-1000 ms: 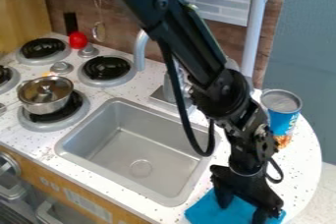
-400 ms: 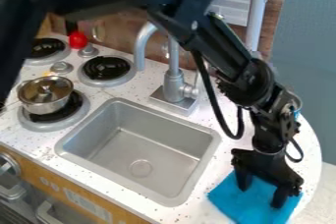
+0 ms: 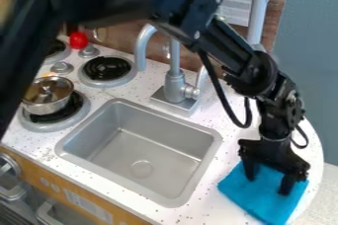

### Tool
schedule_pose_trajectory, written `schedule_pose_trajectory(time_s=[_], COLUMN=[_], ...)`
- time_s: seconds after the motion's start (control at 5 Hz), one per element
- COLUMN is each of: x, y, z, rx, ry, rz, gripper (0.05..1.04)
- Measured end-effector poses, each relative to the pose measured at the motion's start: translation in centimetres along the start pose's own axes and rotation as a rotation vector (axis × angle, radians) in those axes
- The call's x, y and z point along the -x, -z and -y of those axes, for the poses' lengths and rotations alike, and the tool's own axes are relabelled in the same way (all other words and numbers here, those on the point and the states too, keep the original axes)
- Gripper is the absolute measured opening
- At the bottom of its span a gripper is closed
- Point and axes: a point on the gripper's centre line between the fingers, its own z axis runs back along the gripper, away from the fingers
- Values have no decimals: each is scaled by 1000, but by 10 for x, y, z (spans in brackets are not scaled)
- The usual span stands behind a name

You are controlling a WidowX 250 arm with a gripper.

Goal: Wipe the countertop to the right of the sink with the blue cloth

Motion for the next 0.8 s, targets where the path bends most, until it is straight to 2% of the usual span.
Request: schedule_pose_trajectory(time_s=[0.4,0.6,0.8], x=[-23,-16,-4], y=[6,9,18], z=[-1,1,9], rx=[-31,-41,-74], ry=[-39,-39,-18], rz=[16,25,4], gripper=[1001,1001,1001])
